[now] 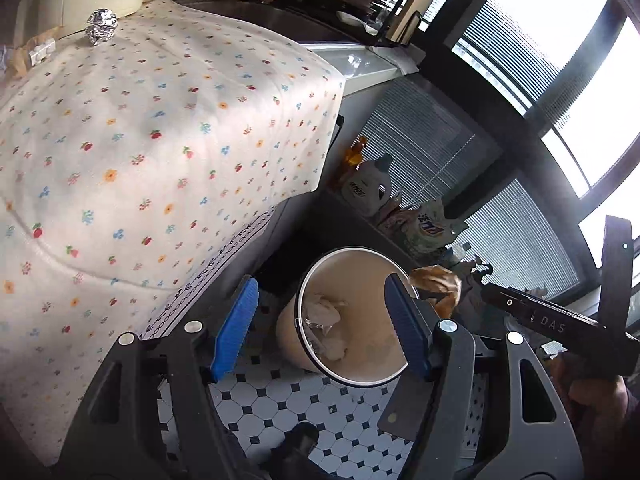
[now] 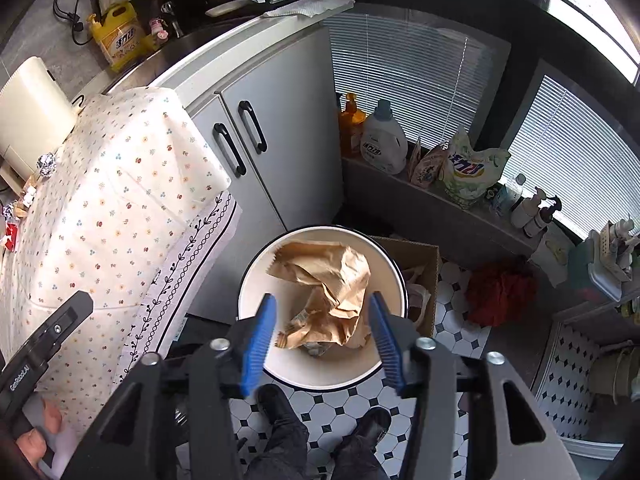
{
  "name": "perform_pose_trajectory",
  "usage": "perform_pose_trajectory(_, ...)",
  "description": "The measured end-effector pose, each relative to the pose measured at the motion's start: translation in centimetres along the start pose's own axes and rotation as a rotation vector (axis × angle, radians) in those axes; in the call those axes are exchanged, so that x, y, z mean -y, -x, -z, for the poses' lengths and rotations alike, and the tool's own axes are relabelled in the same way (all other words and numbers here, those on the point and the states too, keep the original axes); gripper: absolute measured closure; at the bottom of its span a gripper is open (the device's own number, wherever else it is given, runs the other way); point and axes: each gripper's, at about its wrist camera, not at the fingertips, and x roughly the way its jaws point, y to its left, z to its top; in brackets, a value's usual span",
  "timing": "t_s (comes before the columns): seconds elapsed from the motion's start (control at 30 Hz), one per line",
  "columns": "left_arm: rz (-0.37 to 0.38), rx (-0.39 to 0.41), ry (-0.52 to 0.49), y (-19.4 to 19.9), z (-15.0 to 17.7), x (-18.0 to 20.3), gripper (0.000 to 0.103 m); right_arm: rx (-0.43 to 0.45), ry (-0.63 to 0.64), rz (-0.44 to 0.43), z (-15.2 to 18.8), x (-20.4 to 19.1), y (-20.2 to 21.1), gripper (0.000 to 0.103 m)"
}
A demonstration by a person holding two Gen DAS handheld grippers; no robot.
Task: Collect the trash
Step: 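Open the left gripper over the bin while the right opens to drop the paper, then move both grippers back to the counter toward the red box and paper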
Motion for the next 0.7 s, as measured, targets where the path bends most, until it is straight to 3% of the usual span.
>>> perform_pose_trajectory(0.1,-0.039,0.029,0.025,1.6,0.3,-0.8,0.034,-0.009,0.039,-0.028,0.0,-1.1,0.4,0.043)
perform_pose_trajectory(0.17,-0.062,0.049,0.045,2.8,0.4,-1.3,0.031,0.0,0.059,-0.04,0.0,-2.0,1.1,0.032)
perform_pose_trajectory(0.37,-0.125,0.125,0.087,6.4,-0.1,-2.9,0.027,0.037,0.158,-0.118,0.1,-6.1,3.6,0.022)
perform_pose_trajectory(0.7,-0.203,0.234,0.123,11.4,-1.5,-4.9,0.023,0.108,0.268,-0.212,-0.8,-12.3,6.8,0.017)
